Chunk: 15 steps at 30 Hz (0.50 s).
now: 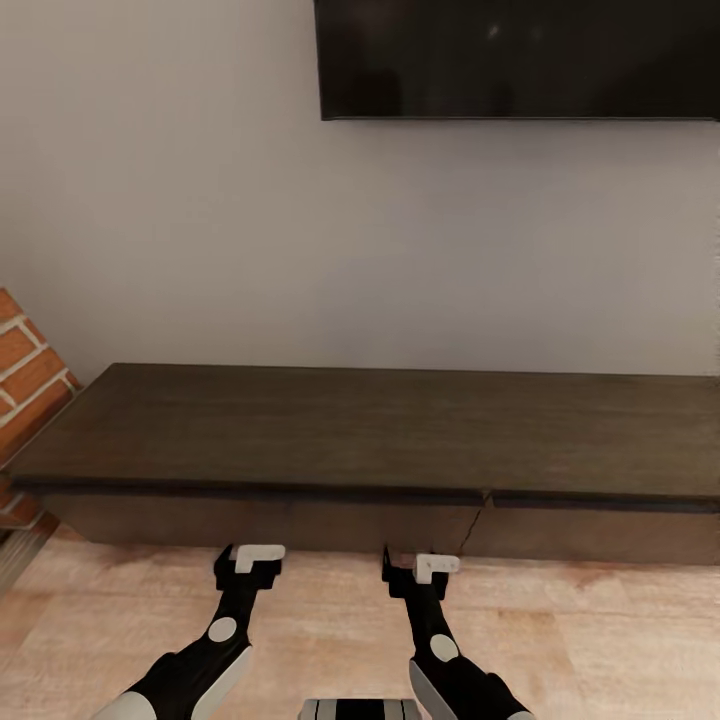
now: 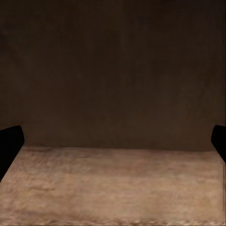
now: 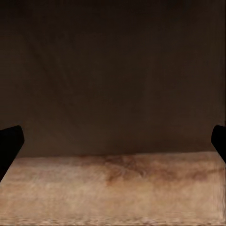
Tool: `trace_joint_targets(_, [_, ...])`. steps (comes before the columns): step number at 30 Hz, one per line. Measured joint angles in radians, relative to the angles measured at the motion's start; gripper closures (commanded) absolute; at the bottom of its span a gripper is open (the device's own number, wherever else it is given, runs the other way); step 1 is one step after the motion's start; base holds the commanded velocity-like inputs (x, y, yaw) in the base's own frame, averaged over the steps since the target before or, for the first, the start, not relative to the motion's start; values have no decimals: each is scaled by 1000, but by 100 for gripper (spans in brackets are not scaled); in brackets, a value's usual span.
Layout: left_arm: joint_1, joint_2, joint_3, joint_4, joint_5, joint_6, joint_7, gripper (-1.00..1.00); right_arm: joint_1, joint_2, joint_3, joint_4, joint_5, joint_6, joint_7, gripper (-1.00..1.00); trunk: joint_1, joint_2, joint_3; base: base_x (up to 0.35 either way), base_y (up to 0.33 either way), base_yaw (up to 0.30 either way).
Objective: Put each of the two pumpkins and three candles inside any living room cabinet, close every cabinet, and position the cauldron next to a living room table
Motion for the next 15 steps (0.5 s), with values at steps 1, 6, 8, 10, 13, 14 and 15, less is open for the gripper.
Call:
trace_joint_targets(1, [0,0,0,0,0,0,0,-100,0,0,0,0,0,0,0,-100,0,0,0,-335,0,0])
trace_joint_targets(6, [0,0,0,0,0,0,0,-100,0,0,0,0,0,0,0,-100,0,0,0,-336,0,0])
trace_joint_targets(8, [0,0,0,0,0,0,0,-100,0,0,0,0,0,0,0,-100,0,0,0,-337,0,0])
trace_joint_targets(10, [0,0,0,0,0,0,0,-100,0,0,1,0,0,1,1,-100,0,0,0,-337,0,0])
trace_joint_targets(13, [0,0,0,0,0,0,-1,-100,0,1,3,-1,0,6,1,-100,0,0,0,-333,0,0])
trace_joint_targets(14, [0,0,0,0,0,0,-1,-100,0,1,4,-1,0,7,1,-100,0,0,0,-290,0,0])
trace_joint_targets(15, [0,0,0,0,0,0,-1,-100,0,1,4,-1,0,9,1,-100,0,0,0,-254,0,0])
